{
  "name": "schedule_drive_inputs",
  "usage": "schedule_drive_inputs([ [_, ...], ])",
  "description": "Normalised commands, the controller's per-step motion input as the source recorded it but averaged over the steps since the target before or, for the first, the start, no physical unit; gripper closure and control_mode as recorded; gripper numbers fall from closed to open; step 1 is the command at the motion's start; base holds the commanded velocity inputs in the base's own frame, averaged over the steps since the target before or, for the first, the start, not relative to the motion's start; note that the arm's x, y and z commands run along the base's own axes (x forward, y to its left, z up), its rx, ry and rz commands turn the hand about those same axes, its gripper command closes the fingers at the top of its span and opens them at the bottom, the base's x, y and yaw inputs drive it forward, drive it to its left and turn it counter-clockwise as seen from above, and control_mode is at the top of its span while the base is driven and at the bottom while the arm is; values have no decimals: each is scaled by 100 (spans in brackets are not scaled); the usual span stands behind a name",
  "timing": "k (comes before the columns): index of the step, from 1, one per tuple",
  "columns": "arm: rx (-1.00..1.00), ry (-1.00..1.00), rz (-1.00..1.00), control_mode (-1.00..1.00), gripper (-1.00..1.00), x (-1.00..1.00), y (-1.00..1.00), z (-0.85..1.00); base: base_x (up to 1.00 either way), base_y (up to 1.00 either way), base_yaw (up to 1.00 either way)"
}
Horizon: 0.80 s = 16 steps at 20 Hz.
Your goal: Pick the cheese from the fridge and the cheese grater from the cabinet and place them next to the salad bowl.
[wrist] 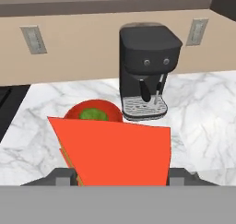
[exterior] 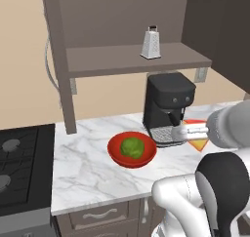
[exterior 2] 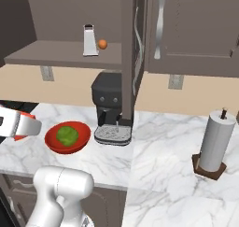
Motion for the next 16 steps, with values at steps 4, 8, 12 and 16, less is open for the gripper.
schedule_drive_inputs([
  [4, 0, 11, 0, -100, 100, 6, -11, -57, 0, 0, 0],
  [8, -2, 1, 0, -100, 100, 28, -22, -61, 0, 0, 0],
  [12, -1, 0, 0, -100, 100, 23, -18, -31, 0, 0, 0],
  [16, 0, 0, 0, -100, 100, 40, -30, -49, 0, 0, 0],
])
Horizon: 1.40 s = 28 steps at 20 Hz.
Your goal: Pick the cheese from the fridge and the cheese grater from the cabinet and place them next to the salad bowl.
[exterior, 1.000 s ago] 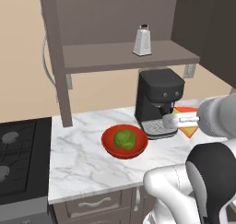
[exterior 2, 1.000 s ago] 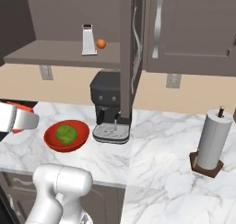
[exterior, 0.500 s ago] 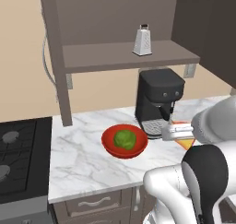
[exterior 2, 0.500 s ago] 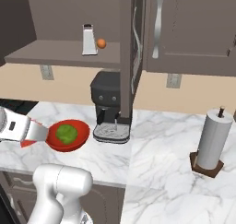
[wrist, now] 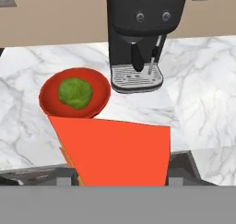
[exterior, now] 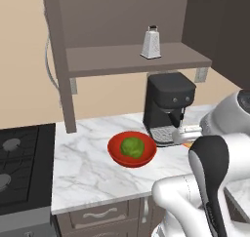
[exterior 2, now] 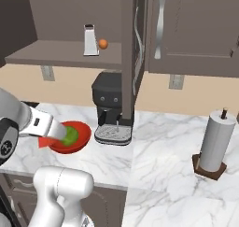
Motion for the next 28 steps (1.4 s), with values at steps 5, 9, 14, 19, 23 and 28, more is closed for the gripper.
schedule_drive_inputs([
  [5, -5, 0, 0, -100, 100, 51, -18, -64, 0, 0, 0],
  [9, -5, -2, 0, -100, 100, 60, -19, -70, 0, 0, 0],
  [14, -1, -5, 0, -100, 100, 55, -32, -66, 0, 0, 0],
  [19, 0, -12, 6, -100, 100, 37, -24, -54, 0, 0, 0],
  [23, -2, -16, 13, -100, 100, 1, 0, -53, 0, 0, 0],
  [28, -4, -9, 15, -100, 100, 0, 0, -63, 0, 0, 0],
])
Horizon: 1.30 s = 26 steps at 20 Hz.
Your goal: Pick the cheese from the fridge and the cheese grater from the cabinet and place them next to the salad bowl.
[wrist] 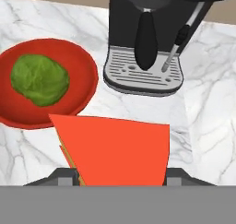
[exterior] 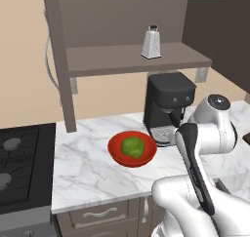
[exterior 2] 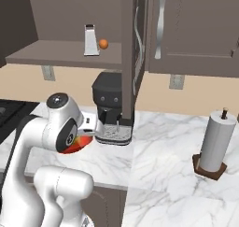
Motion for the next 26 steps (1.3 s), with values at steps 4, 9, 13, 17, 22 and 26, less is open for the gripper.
schedule_drive_inputs([
  [4, -5, -3, 13, -100, 100, 11, -5, -61, 0, 0, 0],
  [9, -5, -22, 13, -100, 100, 16, -13, -73, 0, 0, 0],
  [13, -4, -21, 11, -100, 100, 21, -15, -76, 0, 0, 0],
  [17, -1, -9, 9, -100, 100, 28, -13, -76, 0, 0, 0],
  [22, 0, -3, 7, -100, 100, 34, -3, -77, 0, 0, 0],
  [26, 0, 0, 3, -100, 100, 47, 0, -59, 0, 0, 0],
])
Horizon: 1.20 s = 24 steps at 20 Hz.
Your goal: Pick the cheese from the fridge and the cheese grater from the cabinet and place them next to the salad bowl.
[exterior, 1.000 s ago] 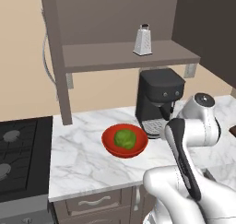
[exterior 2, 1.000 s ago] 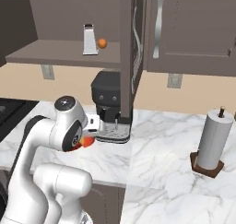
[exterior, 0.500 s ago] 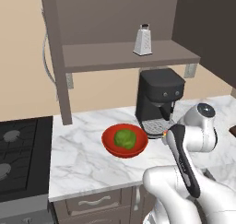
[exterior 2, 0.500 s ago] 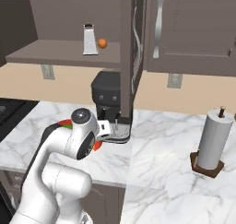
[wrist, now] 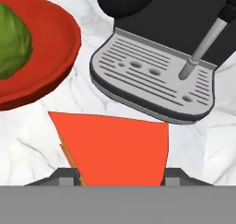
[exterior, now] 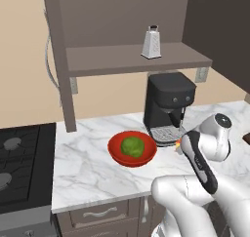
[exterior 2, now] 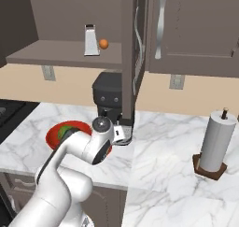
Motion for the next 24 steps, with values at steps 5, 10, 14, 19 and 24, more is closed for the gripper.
schedule_drive_inputs([
  [5, 0, 1, 0, -100, 100, 51, 0, -37, 0, 0, 0],
  [10, 0, 7, 1, -100, 100, 19, 0, -16, 0, 0, 0],
  [14, 0, 2, 0, -100, 100, 8, 0, -23, 0, 0, 0],
  [19, 0, 0, 0, -100, 100, -9, 0, -28, 0, 0, 0],
  [24, -1, -4, 0, -100, 100, -10, 8, -29, 0, 0, 0],
])
